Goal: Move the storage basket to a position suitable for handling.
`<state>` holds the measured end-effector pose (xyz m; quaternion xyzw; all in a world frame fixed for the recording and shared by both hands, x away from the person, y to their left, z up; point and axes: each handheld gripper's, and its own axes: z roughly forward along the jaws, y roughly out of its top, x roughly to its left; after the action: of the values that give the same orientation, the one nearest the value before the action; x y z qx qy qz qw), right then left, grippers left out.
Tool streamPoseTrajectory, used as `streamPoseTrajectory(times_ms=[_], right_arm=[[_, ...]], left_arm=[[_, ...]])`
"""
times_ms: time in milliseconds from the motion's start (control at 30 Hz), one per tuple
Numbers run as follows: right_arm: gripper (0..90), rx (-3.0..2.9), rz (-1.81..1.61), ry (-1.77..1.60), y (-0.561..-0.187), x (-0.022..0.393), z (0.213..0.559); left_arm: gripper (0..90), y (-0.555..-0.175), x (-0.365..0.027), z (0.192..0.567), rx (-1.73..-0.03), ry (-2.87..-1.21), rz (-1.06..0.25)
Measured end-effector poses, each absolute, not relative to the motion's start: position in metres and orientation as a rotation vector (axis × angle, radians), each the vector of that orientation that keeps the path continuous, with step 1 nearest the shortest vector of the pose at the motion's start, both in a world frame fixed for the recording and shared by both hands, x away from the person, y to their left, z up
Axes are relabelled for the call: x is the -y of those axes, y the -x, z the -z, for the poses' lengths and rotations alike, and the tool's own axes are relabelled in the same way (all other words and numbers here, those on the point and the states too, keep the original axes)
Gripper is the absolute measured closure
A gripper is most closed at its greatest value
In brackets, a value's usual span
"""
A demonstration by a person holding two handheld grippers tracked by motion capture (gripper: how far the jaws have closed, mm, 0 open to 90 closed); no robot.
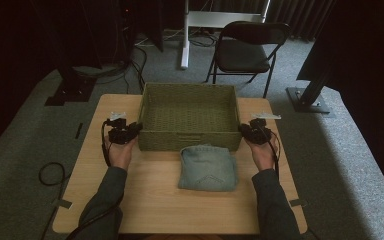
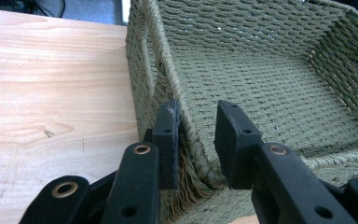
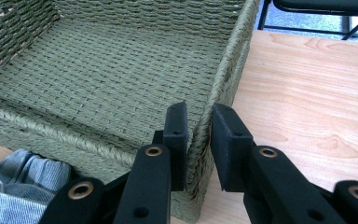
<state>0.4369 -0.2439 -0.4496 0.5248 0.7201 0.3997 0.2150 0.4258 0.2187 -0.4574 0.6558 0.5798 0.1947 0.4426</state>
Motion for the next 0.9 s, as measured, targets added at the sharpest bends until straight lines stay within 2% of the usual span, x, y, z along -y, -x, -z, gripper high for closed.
streamPoseTrajectory(times_ms=[467, 900], right_arm=[[76.7, -2.016, -1.103, -1.420, -0.411, 0.242, 0.450], [76.8, -2.013, -1.081, -1.423, -0.407, 0.239, 0.449]], left_arm=[[70.8, -0.400, -0.222, 0.458, -1.434, -1.622, -0.479], [70.7, -0.402, -0.222, 0.456, -1.423, -1.656, -0.490]])
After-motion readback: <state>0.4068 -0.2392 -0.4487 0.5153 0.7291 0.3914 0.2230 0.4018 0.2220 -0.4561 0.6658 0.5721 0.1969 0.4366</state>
